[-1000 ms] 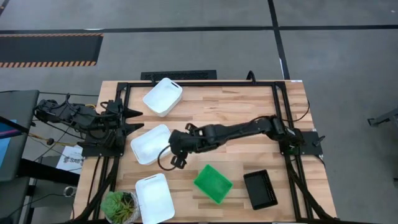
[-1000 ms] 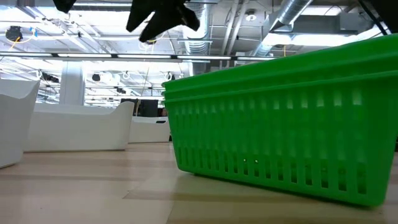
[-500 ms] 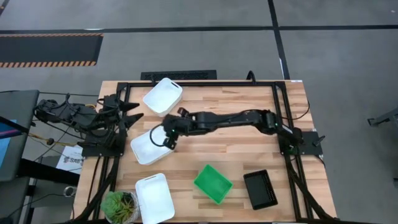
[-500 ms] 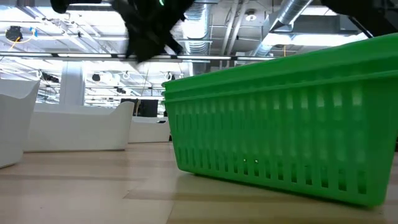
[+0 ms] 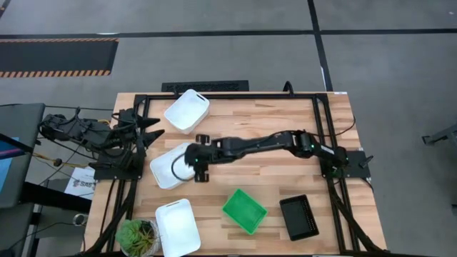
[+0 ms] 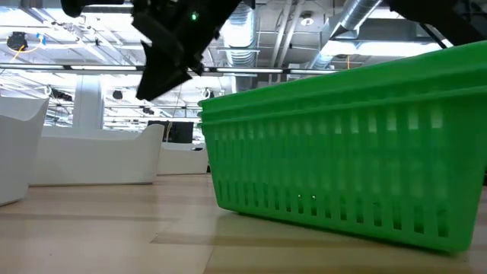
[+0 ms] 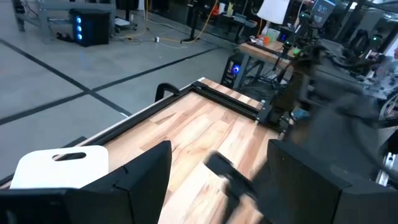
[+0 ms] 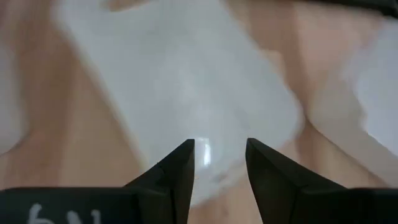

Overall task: Stack baskets by color
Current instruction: Stack the middle white bin on the bottom white bin

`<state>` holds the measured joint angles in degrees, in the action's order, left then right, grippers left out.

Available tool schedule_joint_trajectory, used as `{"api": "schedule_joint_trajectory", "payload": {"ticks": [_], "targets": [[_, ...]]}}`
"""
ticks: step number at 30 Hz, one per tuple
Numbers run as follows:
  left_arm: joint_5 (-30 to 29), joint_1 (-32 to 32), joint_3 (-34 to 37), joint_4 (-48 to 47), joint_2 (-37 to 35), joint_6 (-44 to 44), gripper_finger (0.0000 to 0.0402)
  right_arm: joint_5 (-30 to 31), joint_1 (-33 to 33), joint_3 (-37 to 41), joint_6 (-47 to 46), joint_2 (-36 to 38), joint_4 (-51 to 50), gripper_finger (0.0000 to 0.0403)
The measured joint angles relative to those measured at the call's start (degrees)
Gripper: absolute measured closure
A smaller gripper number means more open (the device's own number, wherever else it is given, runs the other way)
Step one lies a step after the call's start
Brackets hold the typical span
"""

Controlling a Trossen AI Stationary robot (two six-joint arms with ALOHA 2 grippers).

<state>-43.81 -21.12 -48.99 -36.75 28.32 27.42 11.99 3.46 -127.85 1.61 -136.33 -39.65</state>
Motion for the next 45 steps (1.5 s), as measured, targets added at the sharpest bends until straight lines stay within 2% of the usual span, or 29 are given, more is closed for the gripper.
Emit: {"api": "schedule_joint_trajectory", "payload": {"ticks": [9,13,16,18,30,45], "targets": [[-0.1,0.0,0.0,0.0,0.0,0.9,0.0148,-0.4,3.3,0.0,14.4,-0.8,5.4,0.0239],[-1.0,0.0,0.0,0.0,0.0,2.1,0.0148,-4.6,3.1,-0.2,18.2,-3.3,10.0,0.0239],[-2.1,0.0,0.0,0.0,0.0,3.2,0.0148,-5.1,2.8,0.2,18.6,-4.6,8.9,0.0239],[-2.1,0.0,0.0,-0.2,0.0,3.4,0.0148,-6.1,2.6,0.0,19.1,-5.6,11.7,0.0239],[-3.4,0.0,0.0,-0.2,0.0,6.7,0.0148,-11.8,2.5,0.0,20.1,-5.5,12.2,0.0239],[-7.8,0.0,0.0,-0.2,0.0,11.5,0.0148,-12.3,2.2,3.8,25.5,-5.6,12.5,0.0239]]}}
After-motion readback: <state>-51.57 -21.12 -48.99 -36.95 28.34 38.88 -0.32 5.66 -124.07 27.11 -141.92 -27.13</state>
